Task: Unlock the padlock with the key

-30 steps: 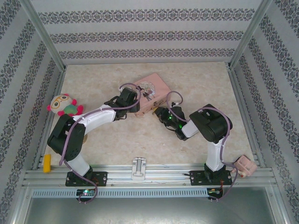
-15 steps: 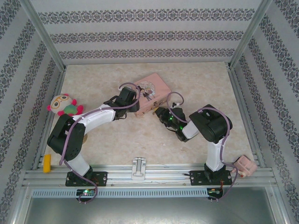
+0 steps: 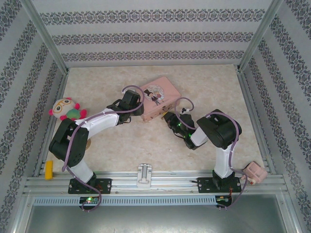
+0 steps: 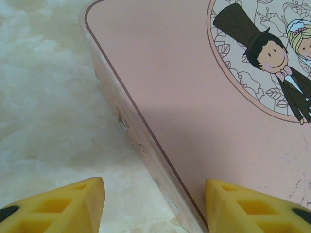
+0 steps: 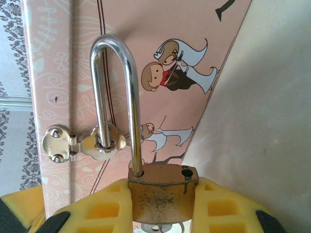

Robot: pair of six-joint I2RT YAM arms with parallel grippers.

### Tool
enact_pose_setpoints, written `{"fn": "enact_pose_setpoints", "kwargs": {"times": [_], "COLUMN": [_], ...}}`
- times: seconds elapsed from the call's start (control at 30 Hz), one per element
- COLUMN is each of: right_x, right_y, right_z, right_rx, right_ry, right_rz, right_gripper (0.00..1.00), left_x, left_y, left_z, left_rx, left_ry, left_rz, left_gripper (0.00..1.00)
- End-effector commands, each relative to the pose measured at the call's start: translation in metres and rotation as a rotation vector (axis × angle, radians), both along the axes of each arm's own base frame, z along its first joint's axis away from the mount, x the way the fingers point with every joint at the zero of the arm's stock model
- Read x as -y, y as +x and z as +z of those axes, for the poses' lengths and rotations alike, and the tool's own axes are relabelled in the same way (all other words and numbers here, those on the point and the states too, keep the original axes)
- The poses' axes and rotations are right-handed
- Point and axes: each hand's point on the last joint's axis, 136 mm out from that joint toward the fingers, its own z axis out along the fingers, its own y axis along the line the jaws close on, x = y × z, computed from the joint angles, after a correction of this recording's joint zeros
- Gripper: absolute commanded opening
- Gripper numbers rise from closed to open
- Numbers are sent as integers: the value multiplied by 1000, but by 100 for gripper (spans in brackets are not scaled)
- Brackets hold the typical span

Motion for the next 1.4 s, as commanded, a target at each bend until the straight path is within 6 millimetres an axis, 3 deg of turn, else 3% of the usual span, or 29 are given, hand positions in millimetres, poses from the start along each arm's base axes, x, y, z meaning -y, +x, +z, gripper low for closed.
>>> {"fn": "enact_pose_setpoints", "kwargs": {"times": [0.0, 0.33, 0.8, 1.03, 1.27, 1.37], "right_x": [28, 43, 64, 70, 75, 82], "right_y": [9, 15, 32, 16, -17, -37], "right_z": [-16, -16, 3, 12, 8, 9], "right_rx": [-30, -17, 63, 55, -76, -158], "right_ry": [-30, -21, -14, -74, -195, -358], "right_rz": [-139, -196, -265, -195, 3, 94], "right_gripper": [0, 0, 0, 0, 0, 0], "left_x": [-31, -29, -32, -36, -39, -40], "left_y": [-10, -8, -10, -6, -6, -8], "left_z": [-29, -30, -34, -25, 5, 19], "left_rx": [-81, -87, -101, -83, -32, -7], "left_ry": [85, 63, 63, 52, -26, -60], "left_rz": [68, 62, 68, 79, 102, 107], "left_gripper": [55, 46, 45, 45, 72, 84]}}
